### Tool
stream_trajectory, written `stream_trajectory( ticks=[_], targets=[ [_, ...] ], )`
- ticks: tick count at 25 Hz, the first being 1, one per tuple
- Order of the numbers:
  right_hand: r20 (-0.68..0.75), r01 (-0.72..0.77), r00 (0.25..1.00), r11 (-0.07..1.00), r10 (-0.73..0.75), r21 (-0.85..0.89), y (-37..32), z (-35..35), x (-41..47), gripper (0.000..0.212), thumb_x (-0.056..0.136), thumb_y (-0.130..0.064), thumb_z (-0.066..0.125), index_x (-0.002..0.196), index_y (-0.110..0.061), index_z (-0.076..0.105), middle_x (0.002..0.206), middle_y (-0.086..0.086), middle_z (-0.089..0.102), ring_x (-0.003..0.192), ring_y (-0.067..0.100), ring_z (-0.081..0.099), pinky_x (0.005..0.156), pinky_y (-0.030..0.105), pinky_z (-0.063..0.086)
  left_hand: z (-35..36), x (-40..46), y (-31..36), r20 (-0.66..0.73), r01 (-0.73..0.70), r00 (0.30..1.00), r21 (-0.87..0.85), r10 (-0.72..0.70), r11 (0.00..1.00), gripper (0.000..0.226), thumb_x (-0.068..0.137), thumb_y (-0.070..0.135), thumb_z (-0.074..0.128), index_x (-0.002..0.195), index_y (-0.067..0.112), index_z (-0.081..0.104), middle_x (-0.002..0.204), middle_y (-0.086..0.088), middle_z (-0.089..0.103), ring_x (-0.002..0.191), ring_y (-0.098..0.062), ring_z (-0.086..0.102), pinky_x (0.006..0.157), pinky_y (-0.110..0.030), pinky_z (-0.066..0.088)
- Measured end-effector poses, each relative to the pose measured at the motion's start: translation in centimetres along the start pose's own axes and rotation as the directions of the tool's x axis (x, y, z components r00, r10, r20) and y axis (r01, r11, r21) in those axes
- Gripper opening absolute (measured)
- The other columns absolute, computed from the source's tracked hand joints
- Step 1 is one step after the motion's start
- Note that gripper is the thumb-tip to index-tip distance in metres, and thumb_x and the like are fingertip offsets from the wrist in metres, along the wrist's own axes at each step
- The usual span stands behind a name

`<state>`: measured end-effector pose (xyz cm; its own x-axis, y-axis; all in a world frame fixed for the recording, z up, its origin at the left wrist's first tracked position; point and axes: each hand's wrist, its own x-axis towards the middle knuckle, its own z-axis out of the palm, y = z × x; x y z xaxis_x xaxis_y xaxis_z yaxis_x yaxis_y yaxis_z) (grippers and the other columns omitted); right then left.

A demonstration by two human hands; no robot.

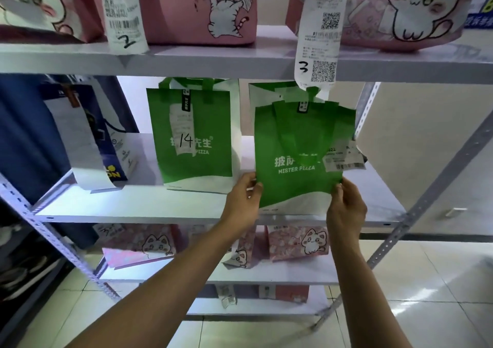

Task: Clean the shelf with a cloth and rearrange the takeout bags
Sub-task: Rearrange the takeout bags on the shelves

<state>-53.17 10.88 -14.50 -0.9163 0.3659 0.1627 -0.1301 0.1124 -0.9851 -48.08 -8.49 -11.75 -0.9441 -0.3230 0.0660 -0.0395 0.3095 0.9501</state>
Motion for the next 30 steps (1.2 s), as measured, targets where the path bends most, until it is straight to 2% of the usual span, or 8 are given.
stream_trajectory(
  ticks=[7,13,15,19,22,25,28,30],
  targets=[
    [-0.105,0.021,0.994,1.000,-0.021,-0.001,-0.4,-1.4,-3.8,0.022,0.103,-0.027,0.053,0.111,-0.020,0.072,0.106,0.009,0.069,0.100,0.027,0.065,0.091,0.047,0.057,-1.8,-2.8,-0.3,0.003,-0.091,0.996,-0.028,0.092,0.995,0.014,0.102,0.023,0.051,0.111,0.026,0.061,0.102,0.015,0.065,0.096,-0.002,0.062,0.078,-0.014,0.049],
    [-0.179,0.060,0.982,0.997,-0.052,0.040,-2.1,-2.2,-10.2,0.020,0.104,-0.026,0.051,0.104,-0.023,0.071,0.092,-0.001,0.069,0.094,0.030,0.065,0.084,0.058,0.058,-5.2,-6.6,-0.4,0.071,-0.153,0.986,0.012,0.151,0.988,0.019,0.101,0.022,0.054,0.090,0.037,0.055,0.093,0.023,0.062,0.080,0.012,0.060,0.069,-0.011,0.048],
    [-0.179,0.060,0.982,0.997,-0.052,0.041,-2.5,-2.1,-12.5,0.020,0.105,-0.025,0.050,0.103,-0.023,0.070,0.091,-0.007,0.069,0.093,0.024,0.065,0.083,0.051,0.059,-6.6,-8.1,-0.9,0.091,-0.153,0.984,0.010,0.151,0.988,0.021,0.101,0.021,0.054,0.086,0.035,0.055,0.089,0.020,0.062,0.072,0.007,0.059,0.063,-0.013,0.046],
    [-0.189,0.079,0.980,0.996,-0.070,0.044,-3.1,-2.3,-17.8,0.023,0.105,-0.021,0.050,0.093,-0.028,0.068,0.080,-0.020,0.066,0.080,-0.001,0.062,0.070,0.023,0.054,-9.7,-11.5,-1.9,0.103,-0.188,0.976,-0.023,0.190,0.982,0.027,0.101,0.016,0.053,0.080,0.033,0.054,0.073,0.016,0.057,0.062,0.010,0.053,0.054,-0.006,0.039],
    [-0.217,0.086,0.974,0.994,-0.070,0.064,-3.3,-2.5,-21.0,0.019,0.105,-0.019,0.051,0.100,-0.017,0.069,0.085,-0.013,0.065,0.079,-0.007,0.060,0.072,0.025,0.051,-11.4,-13.4,-2.6,0.096,-0.182,0.978,-0.037,0.185,0.983,0.023,0.101,0.017,0.053,0.083,0.030,0.056,0.078,0.013,0.061,0.069,0.004,0.056,0.063,-0.012,0.049],
    [-0.230,0.100,0.970,0.992,-0.081,0.073,-4.0,-2.4,-23.9,0.017,0.104,-0.019,0.052,0.102,-0.014,0.069,0.088,-0.008,0.067,0.085,0.004,0.062,0.074,0.026,0.053,-13.0,-14.7,-3.7,0.135,-0.125,0.981,-0.095,0.137,0.988,0.013,0.102,0.018,0.052,0.095,0.022,0.062,0.095,0.001,0.068,0.090,-0.018,0.064,0.083,-0.043,0.058],
    [-0.214,0.109,0.972,0.992,-0.094,0.063,-3.7,-1.6,-26.6,0.017,0.104,-0.016,0.053,0.099,-0.018,0.069,0.087,-0.009,0.066,0.077,-0.009,0.059,0.065,0.011,0.048,-15.0,-16.4,-5.7,0.145,-0.096,0.983,-0.125,0.114,0.987,0.012,0.102,0.016,0.052,0.101,0.017,0.064,0.102,-0.005,0.070,0.097,-0.024,0.066,0.087,-0.044,0.056],
    [-0.191,0.085,0.979,0.994,-0.072,0.063,-2.8,-0.8,-28.5,0.018,0.104,-0.015,0.052,0.097,-0.018,0.068,0.087,-0.008,0.066,0.076,-0.012,0.058,0.063,0.007,0.046,-16.4,-17.7,-7.3,0.128,-0.102,0.985,-0.123,0.118,0.987,0.011,0.101,0.014,0.052,0.097,0.016,0.063,0.097,-0.006,0.070,0.092,-0.023,0.066,0.080,-0.035,0.055]
  ],
)
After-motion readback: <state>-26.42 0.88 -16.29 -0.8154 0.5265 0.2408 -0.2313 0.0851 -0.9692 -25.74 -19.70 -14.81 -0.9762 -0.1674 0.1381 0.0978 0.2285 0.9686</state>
